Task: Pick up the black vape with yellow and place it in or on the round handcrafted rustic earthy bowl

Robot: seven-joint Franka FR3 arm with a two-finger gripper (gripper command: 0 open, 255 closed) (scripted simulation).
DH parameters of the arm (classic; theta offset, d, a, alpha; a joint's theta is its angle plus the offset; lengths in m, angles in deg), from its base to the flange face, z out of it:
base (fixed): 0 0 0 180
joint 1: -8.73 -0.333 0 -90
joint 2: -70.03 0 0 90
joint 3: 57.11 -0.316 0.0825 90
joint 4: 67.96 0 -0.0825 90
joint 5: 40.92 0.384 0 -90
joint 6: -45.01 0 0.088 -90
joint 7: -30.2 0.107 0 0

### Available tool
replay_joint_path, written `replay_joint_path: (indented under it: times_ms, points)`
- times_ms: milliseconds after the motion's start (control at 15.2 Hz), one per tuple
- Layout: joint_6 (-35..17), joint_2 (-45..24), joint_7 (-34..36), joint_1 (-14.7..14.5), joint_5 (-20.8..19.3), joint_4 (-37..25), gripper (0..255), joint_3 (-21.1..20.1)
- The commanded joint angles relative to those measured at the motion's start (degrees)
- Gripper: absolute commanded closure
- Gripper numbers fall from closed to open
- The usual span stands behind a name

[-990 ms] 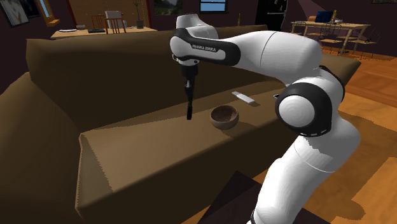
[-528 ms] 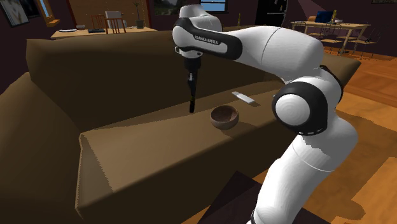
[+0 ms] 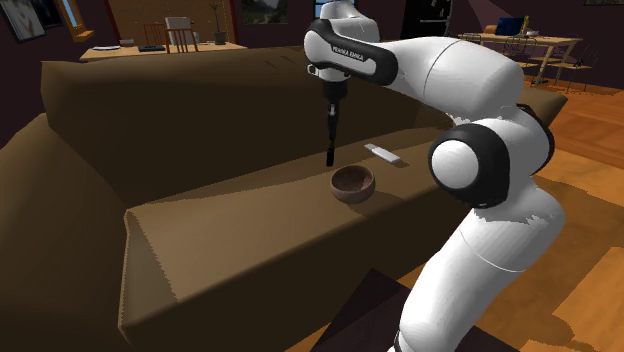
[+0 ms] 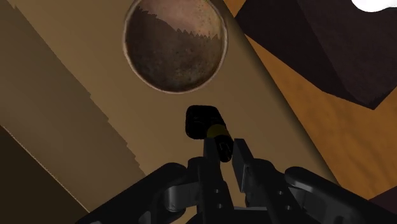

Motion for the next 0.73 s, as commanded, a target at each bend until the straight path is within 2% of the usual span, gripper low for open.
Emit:
replay_joint_path:
  times_ms: [0,330,396,462,660]
  points:
    - [0.70,-0.69,-2.98,0.99,0.05,-1.58,255,1.79]
    - [2.08,-3.52,-11.01,3.80,0.85,-6.14,255,6.82]
    - [1.51,-2.52,-9.31,3.28,0.49,-4.56,255,5.81]
    - [1.51,-2.52,-9.31,3.28,0.49,-4.56,0,5.81]
    - [-10.12,6.60,-16.36,3.15,-2.71,10.44,0,5.76]
